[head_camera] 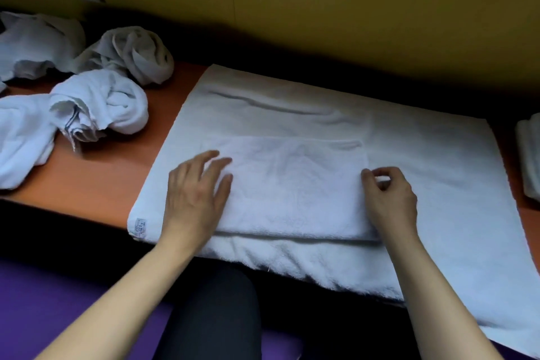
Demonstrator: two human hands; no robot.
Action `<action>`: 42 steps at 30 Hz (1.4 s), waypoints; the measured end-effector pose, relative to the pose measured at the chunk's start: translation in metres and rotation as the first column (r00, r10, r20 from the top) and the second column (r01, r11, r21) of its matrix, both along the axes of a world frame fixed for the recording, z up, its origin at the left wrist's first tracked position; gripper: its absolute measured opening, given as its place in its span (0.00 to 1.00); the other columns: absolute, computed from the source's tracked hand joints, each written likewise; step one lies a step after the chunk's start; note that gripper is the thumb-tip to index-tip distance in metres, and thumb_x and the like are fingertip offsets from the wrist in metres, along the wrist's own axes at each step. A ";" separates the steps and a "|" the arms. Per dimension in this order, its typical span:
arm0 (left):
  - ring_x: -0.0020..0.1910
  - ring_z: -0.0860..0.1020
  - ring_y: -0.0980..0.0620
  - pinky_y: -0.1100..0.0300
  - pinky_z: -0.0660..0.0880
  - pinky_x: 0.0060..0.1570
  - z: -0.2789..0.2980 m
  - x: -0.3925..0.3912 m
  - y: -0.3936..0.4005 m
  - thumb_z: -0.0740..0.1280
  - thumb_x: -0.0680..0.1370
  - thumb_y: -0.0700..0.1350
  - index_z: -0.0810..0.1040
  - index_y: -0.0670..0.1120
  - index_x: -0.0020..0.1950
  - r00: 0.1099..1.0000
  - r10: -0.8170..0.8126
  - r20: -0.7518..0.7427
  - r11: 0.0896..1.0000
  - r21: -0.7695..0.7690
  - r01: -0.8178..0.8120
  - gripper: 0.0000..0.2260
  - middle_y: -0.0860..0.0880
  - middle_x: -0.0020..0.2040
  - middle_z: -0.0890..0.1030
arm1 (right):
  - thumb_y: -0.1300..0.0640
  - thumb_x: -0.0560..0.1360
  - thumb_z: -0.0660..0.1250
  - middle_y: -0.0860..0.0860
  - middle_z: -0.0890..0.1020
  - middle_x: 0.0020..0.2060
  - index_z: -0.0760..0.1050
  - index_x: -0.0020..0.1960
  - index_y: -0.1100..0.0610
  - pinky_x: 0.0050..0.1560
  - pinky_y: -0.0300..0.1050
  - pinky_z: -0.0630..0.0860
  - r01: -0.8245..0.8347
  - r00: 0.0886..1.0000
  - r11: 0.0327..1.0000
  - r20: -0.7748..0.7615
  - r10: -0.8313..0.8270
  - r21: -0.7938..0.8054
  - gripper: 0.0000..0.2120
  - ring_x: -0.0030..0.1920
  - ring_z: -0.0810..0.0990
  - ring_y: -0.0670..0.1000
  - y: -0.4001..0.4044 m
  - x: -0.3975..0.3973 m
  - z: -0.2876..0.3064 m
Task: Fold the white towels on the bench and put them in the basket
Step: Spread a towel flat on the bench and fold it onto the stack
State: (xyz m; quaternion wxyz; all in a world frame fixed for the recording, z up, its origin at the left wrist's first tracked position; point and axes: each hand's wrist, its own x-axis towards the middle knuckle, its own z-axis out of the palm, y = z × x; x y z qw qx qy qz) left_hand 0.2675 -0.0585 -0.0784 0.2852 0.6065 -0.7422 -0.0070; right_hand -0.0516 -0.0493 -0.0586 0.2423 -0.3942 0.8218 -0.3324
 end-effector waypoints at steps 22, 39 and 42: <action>0.73 0.68 0.56 0.64 0.61 0.73 -0.007 0.032 0.045 0.64 0.82 0.40 0.67 0.49 0.76 0.805 0.202 -0.557 0.890 0.447 0.086 0.22 0.52 0.74 0.69 | 0.56 0.79 0.67 0.48 0.84 0.42 0.83 0.54 0.52 0.39 0.37 0.70 -0.241 0.964 0.912 0.025 0.264 -0.331 0.07 0.40 0.80 0.48 0.005 0.165 0.062; 0.58 0.80 0.51 0.52 0.73 0.64 0.016 0.046 0.025 0.57 0.80 0.57 0.79 0.54 0.60 0.629 0.534 -0.566 0.747 0.664 -0.036 0.16 0.54 0.54 0.83 | 0.45 0.82 0.59 0.51 0.78 0.50 0.79 0.58 0.52 0.53 0.46 0.72 -0.747 0.660 0.664 -0.090 0.746 0.019 0.14 0.51 0.77 0.52 0.016 0.224 0.019; 0.56 0.76 0.52 0.59 0.68 0.54 0.028 0.039 0.020 0.63 0.82 0.55 0.77 0.50 0.64 0.713 0.542 -0.444 0.696 0.713 -0.085 0.14 0.55 0.51 0.80 | 0.49 0.79 0.62 0.51 0.80 0.45 0.81 0.54 0.52 0.52 0.49 0.74 -0.510 0.860 0.830 -0.167 0.483 -0.225 0.12 0.47 0.79 0.54 0.012 0.202 0.019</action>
